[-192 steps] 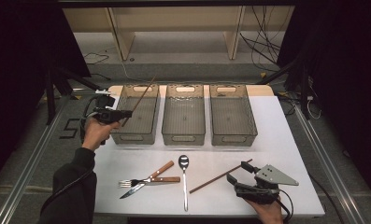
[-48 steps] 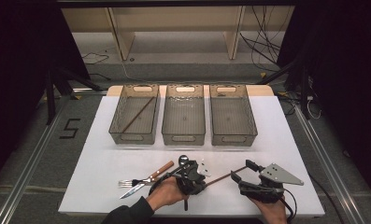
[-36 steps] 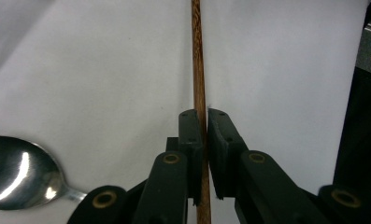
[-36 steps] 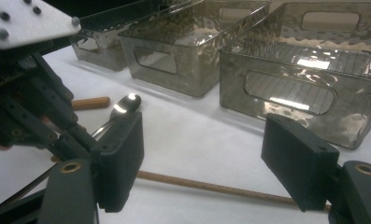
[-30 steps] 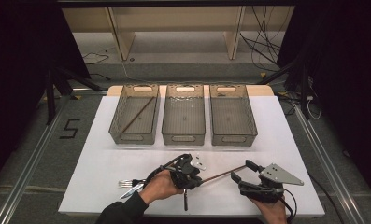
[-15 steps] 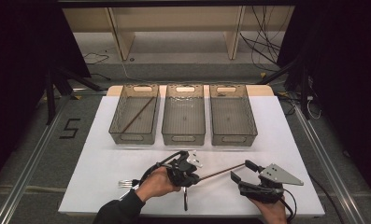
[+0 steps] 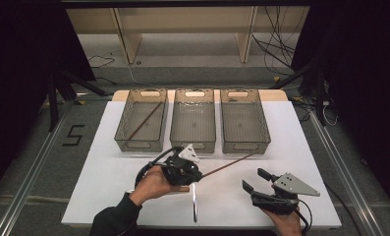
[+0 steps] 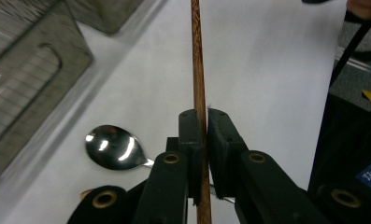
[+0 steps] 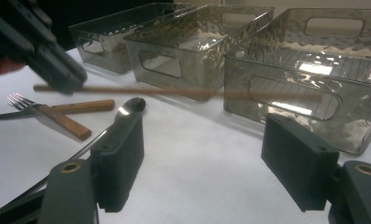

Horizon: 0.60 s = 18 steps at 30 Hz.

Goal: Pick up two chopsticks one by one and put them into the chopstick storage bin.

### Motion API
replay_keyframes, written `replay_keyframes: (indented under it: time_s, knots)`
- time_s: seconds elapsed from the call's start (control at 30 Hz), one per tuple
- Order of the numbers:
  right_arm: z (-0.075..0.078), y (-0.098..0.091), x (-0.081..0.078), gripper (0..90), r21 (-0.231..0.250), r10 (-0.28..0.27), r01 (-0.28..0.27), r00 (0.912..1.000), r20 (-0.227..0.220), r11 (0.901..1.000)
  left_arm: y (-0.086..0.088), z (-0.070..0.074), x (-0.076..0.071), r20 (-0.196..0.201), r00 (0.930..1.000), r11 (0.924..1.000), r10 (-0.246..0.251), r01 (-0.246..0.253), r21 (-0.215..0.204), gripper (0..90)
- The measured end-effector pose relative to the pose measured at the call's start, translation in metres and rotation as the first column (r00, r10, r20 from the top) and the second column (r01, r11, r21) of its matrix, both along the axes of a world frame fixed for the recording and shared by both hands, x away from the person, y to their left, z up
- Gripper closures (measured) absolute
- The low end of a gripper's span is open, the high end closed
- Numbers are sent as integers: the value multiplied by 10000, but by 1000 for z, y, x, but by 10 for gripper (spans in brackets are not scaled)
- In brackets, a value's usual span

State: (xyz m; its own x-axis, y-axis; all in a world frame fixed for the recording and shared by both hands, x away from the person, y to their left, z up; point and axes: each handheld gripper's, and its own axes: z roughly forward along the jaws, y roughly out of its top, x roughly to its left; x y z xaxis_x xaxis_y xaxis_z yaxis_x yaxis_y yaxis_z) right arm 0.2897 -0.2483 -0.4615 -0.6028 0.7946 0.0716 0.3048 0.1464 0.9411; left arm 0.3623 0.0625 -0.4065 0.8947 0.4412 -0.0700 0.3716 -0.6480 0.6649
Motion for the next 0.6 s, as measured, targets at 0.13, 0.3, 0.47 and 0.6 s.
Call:
replay_keyframes:
  time_s: [0.13, 0.3, 0.47, 0.6]
  knots:
    - [0, 0, 0, 302, -35, 44, -44, 10000, -39, 10000, 15, 13, 3, 160, 9993, 9985, 327, -319, -444, 843]
    - [-1, 1, 0, 302, -46, 61, -61, 10000, -49, 10000, 35, 26, 9, 371, 9955, 9922, 875, -838, -926, 843]
    - [-1, 1, 0, 303, -35, 59, -59, 9999, -96, 10000, 63, 38, 17, 618, 9835, 9767, 1702, -1601, -1426, 843]
    - [-1, 2, 1, 302, -54, 80, -81, 9999, -112, 10000, 87, 42, 24, 618, 9655, 9527, 2528, -2373, -1897, 843]
